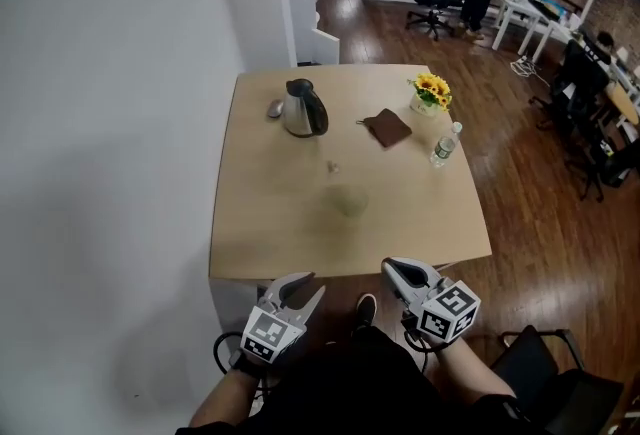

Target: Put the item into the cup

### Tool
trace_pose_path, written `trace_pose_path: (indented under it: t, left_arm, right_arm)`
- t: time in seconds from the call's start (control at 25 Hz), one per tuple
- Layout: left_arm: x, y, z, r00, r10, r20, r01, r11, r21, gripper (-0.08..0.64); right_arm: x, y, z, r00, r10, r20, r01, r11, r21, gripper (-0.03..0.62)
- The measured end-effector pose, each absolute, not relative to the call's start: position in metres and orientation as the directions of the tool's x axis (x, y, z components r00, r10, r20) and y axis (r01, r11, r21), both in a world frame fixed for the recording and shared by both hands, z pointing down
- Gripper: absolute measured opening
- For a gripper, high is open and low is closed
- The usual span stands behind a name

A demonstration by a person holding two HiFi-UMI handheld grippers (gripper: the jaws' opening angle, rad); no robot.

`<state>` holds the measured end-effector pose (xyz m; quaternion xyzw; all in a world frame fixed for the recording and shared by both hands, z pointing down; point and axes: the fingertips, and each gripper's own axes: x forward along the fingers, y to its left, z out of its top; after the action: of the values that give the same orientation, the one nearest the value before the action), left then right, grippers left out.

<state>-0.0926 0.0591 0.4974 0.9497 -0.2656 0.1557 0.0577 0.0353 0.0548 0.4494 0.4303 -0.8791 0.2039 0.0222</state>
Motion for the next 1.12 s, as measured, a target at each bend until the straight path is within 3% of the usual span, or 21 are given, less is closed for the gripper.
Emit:
trace_pose_path:
  t: [0.6, 1.12]
  left_arm:
    - [-0.017, -0.070, 0.497, 0.728, -0.574, 0.375, -0.615, -0.788, -0.014, 0.102]
    - [-0.013, -0.122, 0.523, 0.668, -0.606, 0.431, -0.674, -0.738, 0.007, 0.104]
  right_arm:
    - [0.096, -0.079, 0.463, -0.763, -0.613, 0.206, -0.643, 0.685, -0.343, 0.012]
    - [0.103, -0.154, 0.501, -0.795, -0.530, 0.295, -0.606, 0.703, -0.373, 0.051]
